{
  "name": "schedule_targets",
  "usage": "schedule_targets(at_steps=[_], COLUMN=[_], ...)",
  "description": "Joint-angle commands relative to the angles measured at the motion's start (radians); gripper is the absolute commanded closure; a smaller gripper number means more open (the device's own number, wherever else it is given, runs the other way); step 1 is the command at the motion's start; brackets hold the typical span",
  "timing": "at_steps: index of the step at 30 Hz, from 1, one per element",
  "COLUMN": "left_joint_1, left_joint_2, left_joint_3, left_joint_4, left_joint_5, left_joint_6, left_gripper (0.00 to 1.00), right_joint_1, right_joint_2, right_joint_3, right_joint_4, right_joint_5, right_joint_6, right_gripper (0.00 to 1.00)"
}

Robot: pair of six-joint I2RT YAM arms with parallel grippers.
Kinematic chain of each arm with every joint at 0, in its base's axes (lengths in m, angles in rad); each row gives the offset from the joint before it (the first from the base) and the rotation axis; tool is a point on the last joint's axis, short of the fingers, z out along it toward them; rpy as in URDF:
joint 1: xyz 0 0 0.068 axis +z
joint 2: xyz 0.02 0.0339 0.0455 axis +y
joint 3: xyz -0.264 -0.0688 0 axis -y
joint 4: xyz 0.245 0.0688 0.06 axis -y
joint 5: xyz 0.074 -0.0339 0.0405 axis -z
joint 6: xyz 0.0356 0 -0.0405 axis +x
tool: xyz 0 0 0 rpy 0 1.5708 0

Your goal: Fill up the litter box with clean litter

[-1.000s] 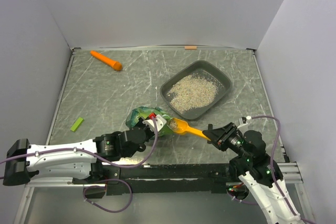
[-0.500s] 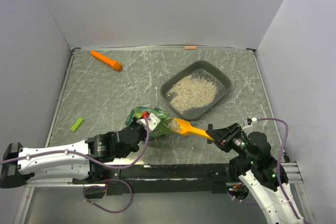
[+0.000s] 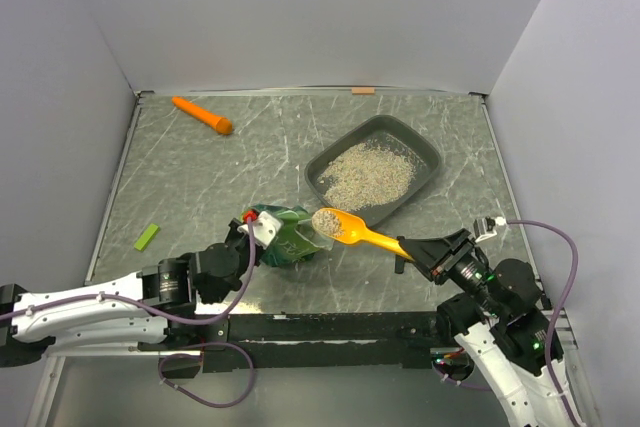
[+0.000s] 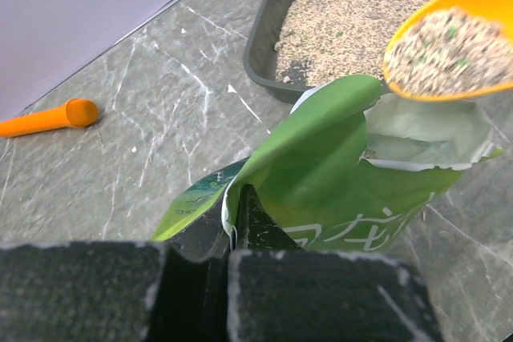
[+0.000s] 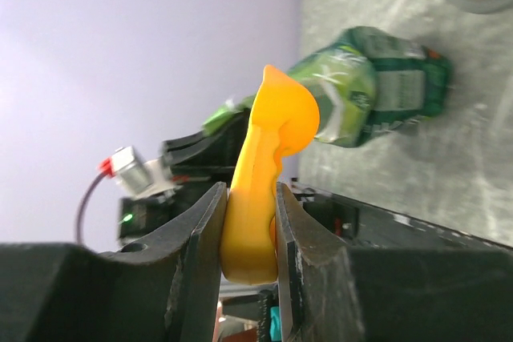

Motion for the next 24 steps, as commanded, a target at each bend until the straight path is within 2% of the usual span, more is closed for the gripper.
schedule_targets(at_steps=[1,8,15,24], left_joint_1=[0.030,0.108,0.114,0.117], left_joint_2=[-0.041,-0.092,-0.089,-0.093], left_joint_3=[0.042,0.048,0.039,0.033], left_joint_4=[-0.008,-0.010,-0.014,-0.010], left_joint_5=[-0.094,-0.034,-0.033,-0.041], left_joint_6=[0.011,-0.002,0.000,0.000], left_gripper=[0.99,0.99,0.99,0.99], right_joint_1=[-0.008,-0.008,-0.006,-0.006], right_joint_2=[-0.035,0.034,0.095,0.221], right_joint_3=[0.043,0.043,-0.009,-0.058], right_joint_4=[0.157,0.272,0.353,0.457], right_joint_5=[-0.036,0.019,0.139,0.324], right_joint_6=[0.009,0.013,0.070,0.056], right_gripper=[1.00,1.00,1.00,1.00])
